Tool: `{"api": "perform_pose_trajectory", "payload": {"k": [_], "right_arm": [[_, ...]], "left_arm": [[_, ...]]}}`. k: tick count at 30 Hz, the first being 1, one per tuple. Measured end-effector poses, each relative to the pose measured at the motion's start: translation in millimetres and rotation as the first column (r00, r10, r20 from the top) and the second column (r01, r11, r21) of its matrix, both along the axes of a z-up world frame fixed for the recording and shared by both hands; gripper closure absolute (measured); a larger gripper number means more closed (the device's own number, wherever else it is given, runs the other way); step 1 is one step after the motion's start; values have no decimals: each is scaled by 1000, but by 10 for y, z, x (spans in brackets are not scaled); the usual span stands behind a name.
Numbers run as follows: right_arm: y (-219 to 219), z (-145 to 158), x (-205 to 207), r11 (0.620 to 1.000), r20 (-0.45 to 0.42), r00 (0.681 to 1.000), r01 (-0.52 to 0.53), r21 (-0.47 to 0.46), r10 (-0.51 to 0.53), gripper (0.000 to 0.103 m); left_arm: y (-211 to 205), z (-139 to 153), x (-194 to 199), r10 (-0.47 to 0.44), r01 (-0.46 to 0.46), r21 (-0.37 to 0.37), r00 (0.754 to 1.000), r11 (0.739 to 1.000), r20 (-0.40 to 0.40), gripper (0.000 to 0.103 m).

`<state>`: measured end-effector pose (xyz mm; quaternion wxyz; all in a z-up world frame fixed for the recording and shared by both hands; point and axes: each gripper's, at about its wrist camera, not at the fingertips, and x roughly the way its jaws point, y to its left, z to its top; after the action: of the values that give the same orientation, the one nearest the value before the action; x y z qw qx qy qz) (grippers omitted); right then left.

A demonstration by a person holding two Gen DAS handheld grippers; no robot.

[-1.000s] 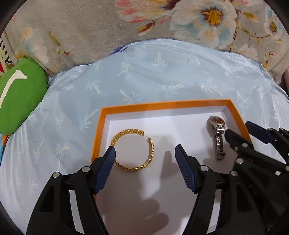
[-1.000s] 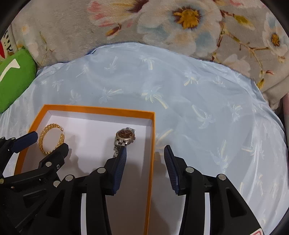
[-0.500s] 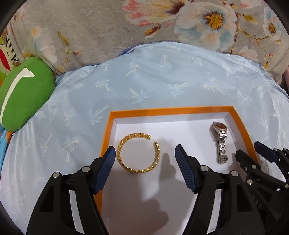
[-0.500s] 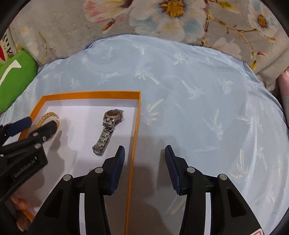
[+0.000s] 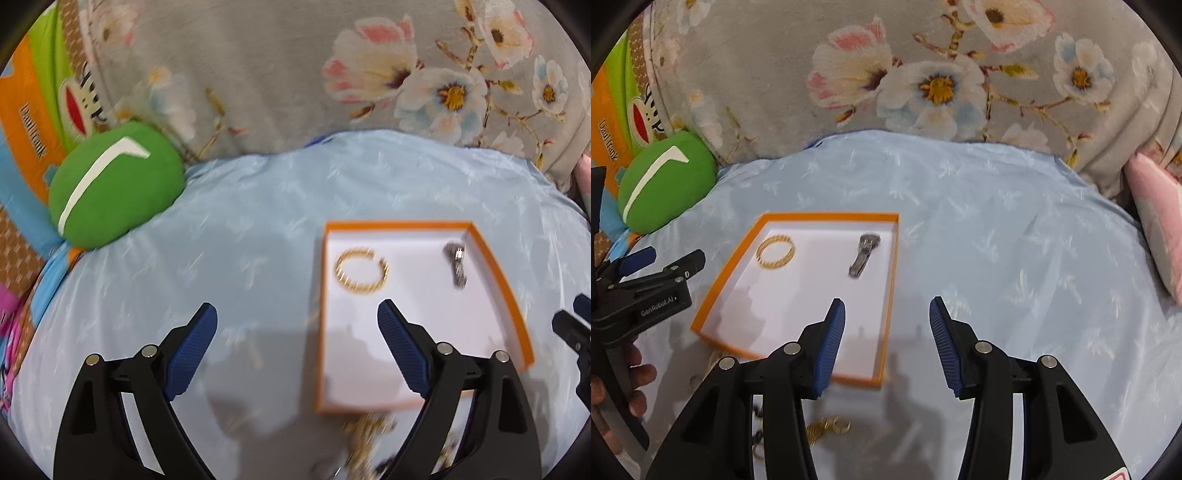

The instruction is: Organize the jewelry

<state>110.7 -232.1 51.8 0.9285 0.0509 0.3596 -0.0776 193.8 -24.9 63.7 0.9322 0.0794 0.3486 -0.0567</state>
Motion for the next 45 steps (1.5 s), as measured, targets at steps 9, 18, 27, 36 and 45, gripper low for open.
{"api": "perform_pose_trajectory", "payload": {"k": [9, 18, 27, 36, 45], "right_arm": [[407, -527, -515, 995, -90, 996, 5, 99, 4, 57], [546, -654, -521, 989, -103, 995, 23, 143, -8, 56], [699, -718, -403, 993, -115, 993, 32, 115, -19, 56], [809, -749, -418, 1000, -111, 994, 16, 0, -15, 75], [694, -754, -555, 1000, -110, 993, -29, 1, 29, 82]], "left_arm": [[496, -399, -606, 63, -67, -39, 994, 997, -94, 17], [544, -617, -845, 53, -64, -84, 992, 994, -118, 17], [555, -630, -885, 52, -60, -87, 994, 994, -95, 17], [575, -650, -860, 53, -65, -109, 992, 992, -115, 17], [566, -645, -874, 41, -53, -111, 993, 992, -110, 17]]}}
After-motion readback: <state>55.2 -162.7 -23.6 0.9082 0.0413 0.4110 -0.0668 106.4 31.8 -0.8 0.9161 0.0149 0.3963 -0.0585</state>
